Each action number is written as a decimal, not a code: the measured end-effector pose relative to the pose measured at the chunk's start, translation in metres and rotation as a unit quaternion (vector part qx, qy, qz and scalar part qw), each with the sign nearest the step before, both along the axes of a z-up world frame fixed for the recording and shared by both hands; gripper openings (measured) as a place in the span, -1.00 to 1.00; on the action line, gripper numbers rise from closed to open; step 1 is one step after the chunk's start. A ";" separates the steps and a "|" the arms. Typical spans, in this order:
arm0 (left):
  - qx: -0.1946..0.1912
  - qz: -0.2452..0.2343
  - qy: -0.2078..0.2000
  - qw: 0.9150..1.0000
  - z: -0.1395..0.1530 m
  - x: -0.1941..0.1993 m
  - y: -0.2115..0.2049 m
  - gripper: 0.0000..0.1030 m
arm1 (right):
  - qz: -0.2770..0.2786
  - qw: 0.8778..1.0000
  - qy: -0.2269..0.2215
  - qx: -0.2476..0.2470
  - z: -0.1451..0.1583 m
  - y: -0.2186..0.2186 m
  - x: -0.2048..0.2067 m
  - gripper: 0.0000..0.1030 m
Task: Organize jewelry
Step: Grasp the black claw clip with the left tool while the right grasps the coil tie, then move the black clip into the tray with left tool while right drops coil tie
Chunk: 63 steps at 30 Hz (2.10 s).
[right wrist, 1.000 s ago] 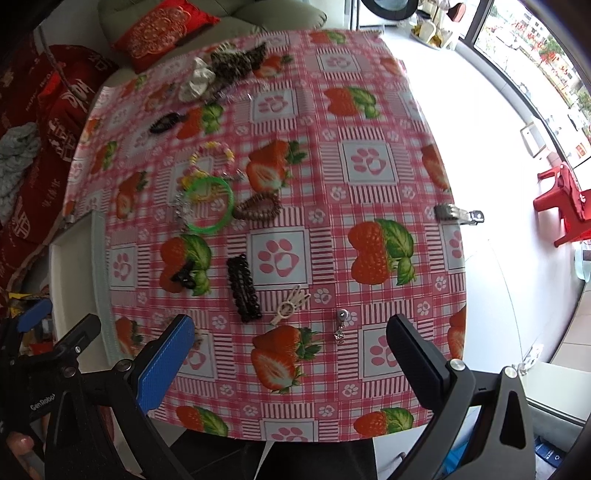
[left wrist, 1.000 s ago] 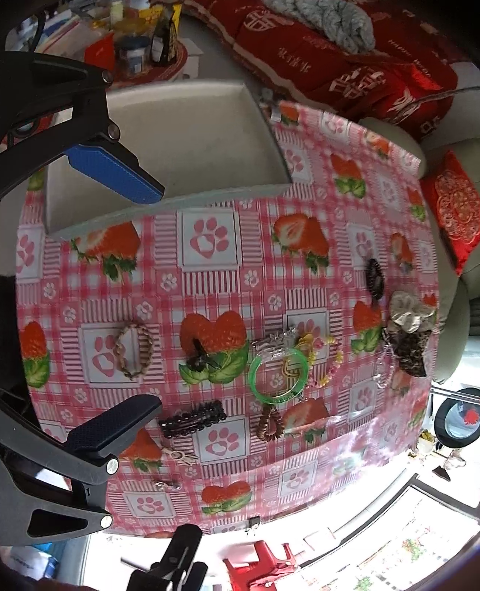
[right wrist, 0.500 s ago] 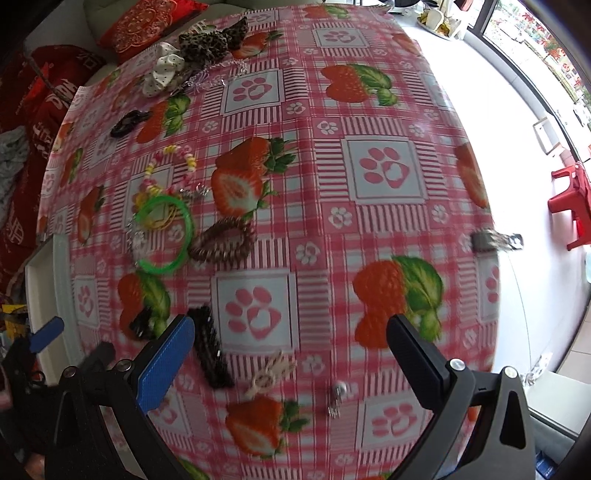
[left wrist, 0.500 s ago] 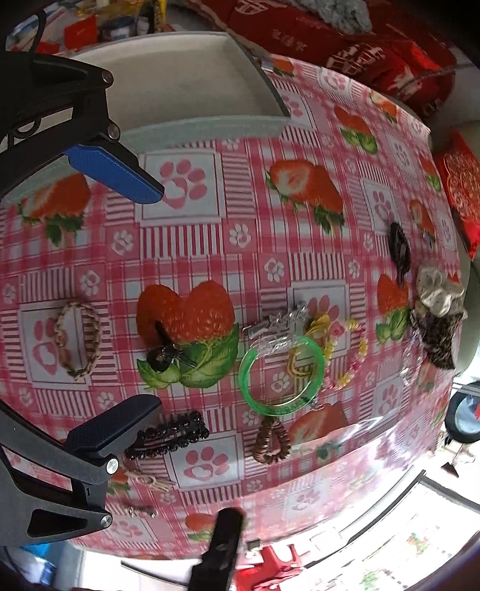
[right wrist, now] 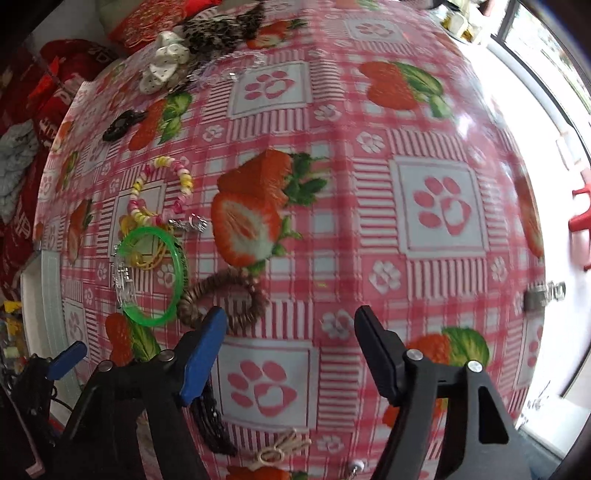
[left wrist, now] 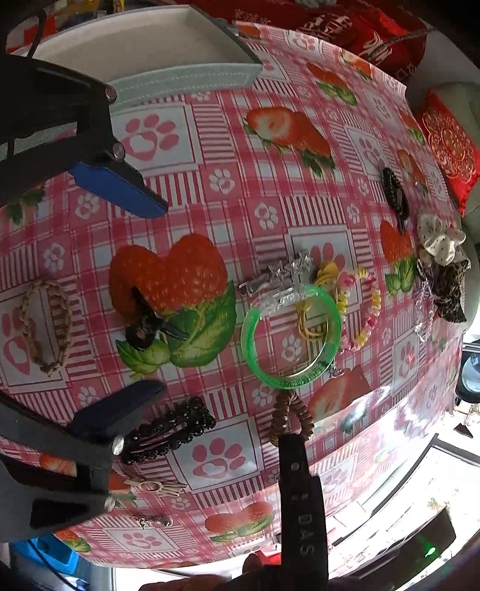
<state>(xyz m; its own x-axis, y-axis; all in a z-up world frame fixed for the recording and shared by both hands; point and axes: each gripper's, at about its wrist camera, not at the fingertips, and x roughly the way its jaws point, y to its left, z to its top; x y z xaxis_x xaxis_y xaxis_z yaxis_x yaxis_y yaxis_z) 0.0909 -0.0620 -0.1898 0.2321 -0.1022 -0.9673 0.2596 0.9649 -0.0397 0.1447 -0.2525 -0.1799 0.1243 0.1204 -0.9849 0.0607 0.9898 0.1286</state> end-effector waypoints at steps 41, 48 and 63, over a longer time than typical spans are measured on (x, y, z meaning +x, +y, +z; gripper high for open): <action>-0.066 0.113 -0.045 0.990 0.064 -0.028 0.091 -0.15 | 0.046 0.997 -0.044 0.048 0.059 0.064 -0.025 -0.78; -0.049 0.163 -0.062 0.983 0.074 -0.037 0.149 -0.15 | 0.092 0.991 -0.055 0.078 0.077 0.125 -0.018 -0.78; 0.009 0.278 -0.079 0.957 0.048 -0.025 0.283 -0.15 | 0.222 0.961 -0.072 0.146 0.078 0.307 0.008 -0.78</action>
